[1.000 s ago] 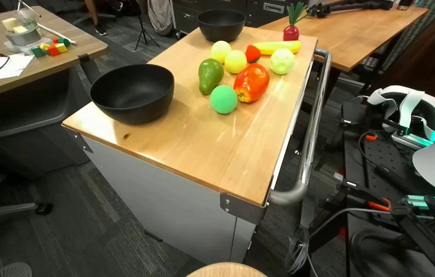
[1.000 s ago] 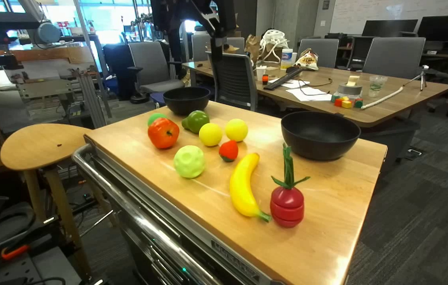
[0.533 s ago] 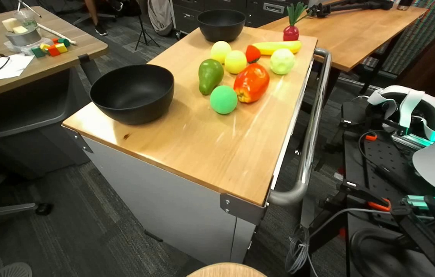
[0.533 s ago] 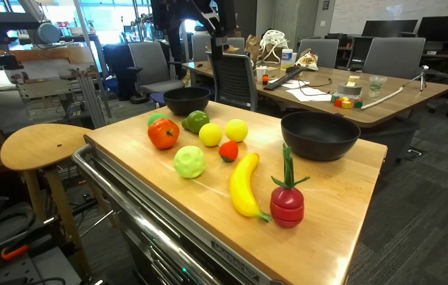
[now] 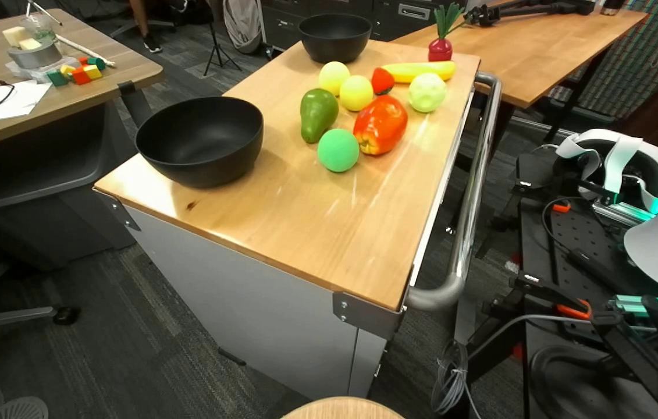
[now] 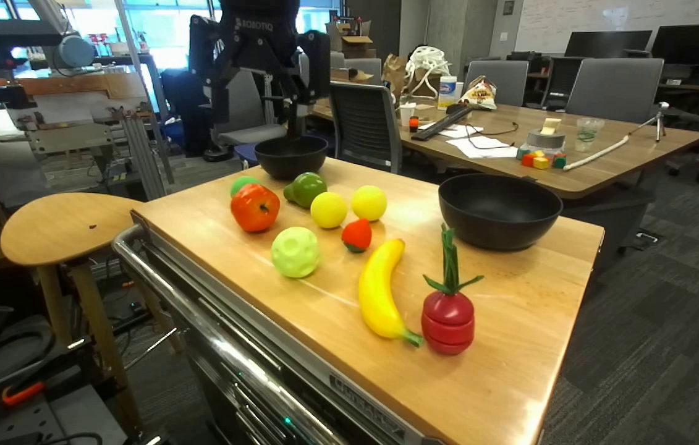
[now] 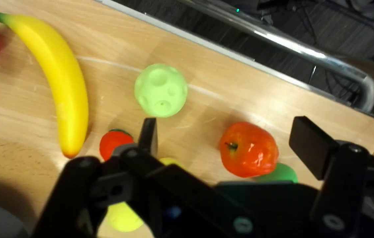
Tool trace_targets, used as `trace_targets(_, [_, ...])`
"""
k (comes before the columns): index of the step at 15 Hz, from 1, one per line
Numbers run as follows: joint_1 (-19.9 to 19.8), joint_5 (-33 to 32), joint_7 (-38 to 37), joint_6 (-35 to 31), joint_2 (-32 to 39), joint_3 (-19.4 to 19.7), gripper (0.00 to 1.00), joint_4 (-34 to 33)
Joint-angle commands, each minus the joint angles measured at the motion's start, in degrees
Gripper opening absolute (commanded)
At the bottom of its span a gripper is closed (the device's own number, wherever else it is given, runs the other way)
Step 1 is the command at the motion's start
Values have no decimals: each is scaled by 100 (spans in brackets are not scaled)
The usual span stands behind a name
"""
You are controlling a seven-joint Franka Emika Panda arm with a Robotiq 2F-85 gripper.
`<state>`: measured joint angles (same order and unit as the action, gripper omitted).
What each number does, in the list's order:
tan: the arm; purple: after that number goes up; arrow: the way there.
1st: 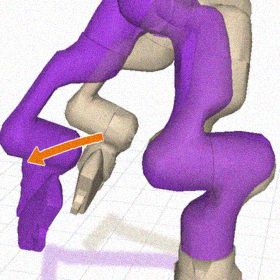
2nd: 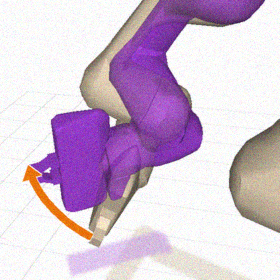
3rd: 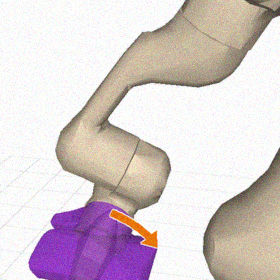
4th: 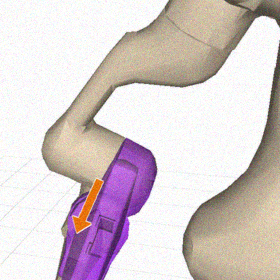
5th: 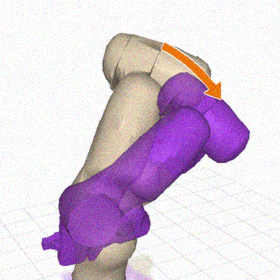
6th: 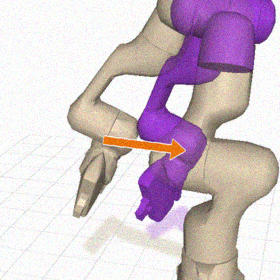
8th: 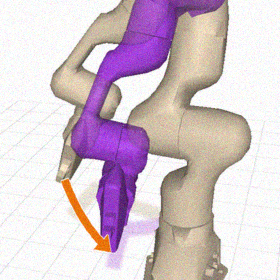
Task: Put the fruits in the bowls
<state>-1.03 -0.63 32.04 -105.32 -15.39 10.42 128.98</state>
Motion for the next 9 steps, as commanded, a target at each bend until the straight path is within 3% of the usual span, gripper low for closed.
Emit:
trace_targets(1, [-30,15,134,175,109,-87,100,-35])
trace_targets(4, [9,15,230,339,379,-183,100,-108])
trace_targets(7, [28,-380,230,-351,315,-292,100,-21])
trace_targets(9, [152,-225,353,-611,392,-394,100,-292])
